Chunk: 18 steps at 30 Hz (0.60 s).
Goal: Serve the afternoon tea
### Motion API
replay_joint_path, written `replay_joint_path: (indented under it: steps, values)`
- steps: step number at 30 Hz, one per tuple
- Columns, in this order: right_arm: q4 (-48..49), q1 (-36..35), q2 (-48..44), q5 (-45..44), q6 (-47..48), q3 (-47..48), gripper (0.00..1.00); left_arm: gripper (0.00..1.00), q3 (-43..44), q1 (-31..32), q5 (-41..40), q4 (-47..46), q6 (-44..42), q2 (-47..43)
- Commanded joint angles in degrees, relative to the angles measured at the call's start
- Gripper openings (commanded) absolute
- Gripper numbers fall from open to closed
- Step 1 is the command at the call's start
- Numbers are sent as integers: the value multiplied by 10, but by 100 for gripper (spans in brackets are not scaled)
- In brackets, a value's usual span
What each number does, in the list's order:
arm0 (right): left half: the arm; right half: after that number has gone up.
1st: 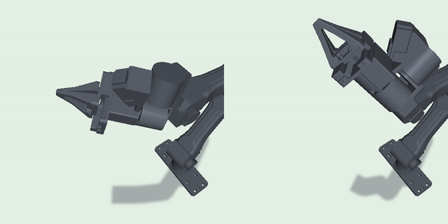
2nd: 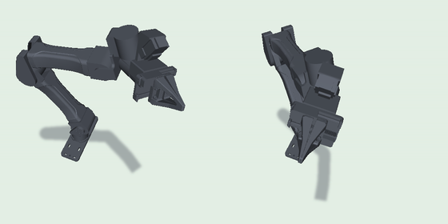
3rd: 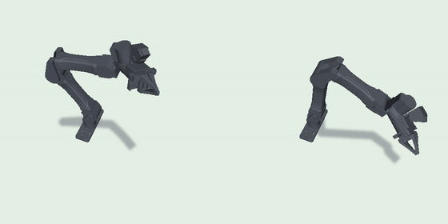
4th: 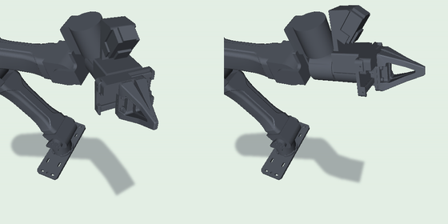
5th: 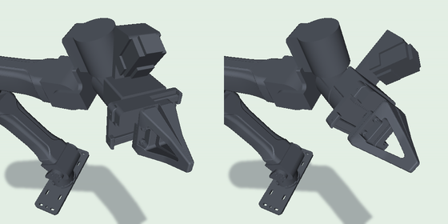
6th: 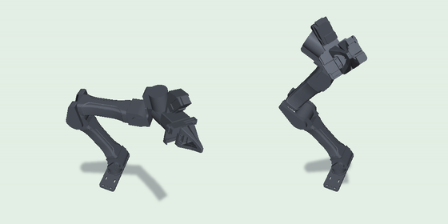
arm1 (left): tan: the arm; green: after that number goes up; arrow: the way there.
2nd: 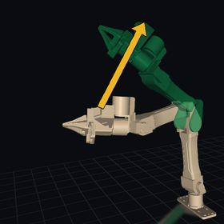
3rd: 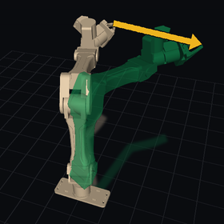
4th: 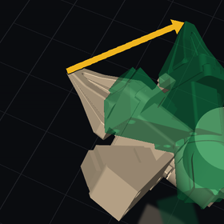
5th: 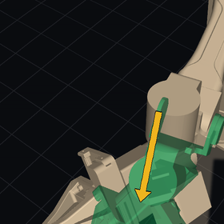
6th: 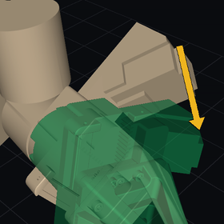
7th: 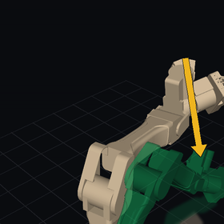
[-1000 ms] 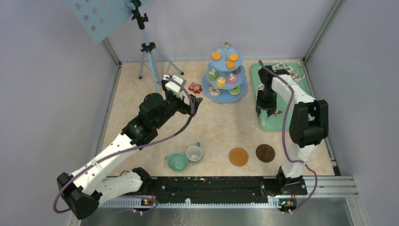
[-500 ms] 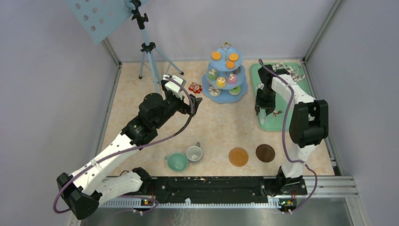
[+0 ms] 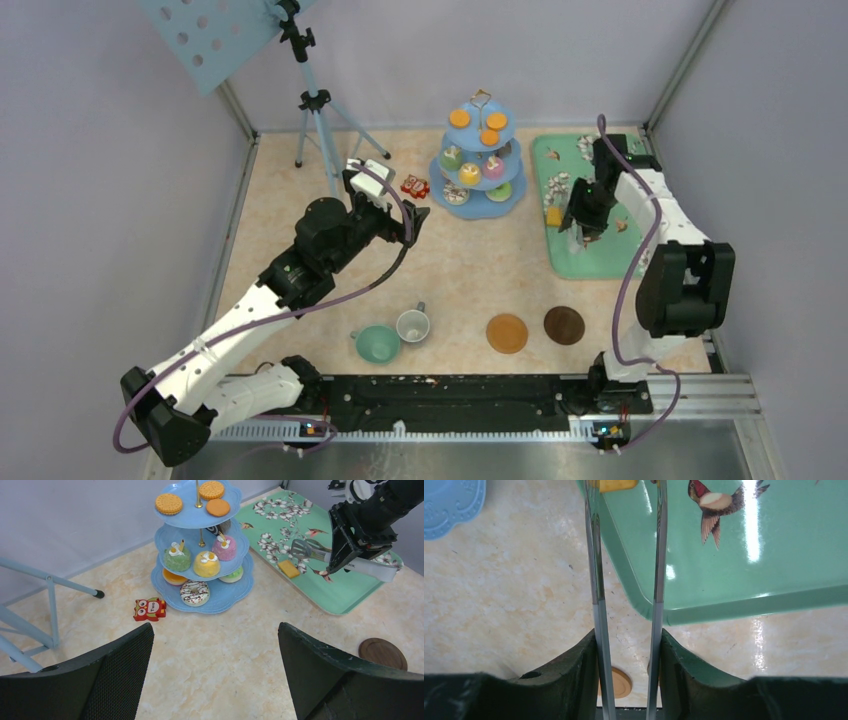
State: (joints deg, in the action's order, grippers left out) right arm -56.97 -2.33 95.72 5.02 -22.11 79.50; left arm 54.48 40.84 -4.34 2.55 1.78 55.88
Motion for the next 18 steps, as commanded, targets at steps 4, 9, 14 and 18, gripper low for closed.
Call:
replay_joint_path:
  steps: [4, 9, 14, 18]
  values:
    - [18, 20, -34, 45, 37, -6, 15, 99, -2, -3, 3, -28, 3, -5]
    - [-41, 20, 6, 54, 62, 26, 24, 99, -1, -3, 4, -28, 4, -4]
    - [-78, 19, 25, 41, 72, 58, 35, 99, -1, -4, 4, -28, 5, -9]
    - [-88, 9, 43, 28, 73, 76, 35, 99, -1, -4, 6, -28, 5, -12]
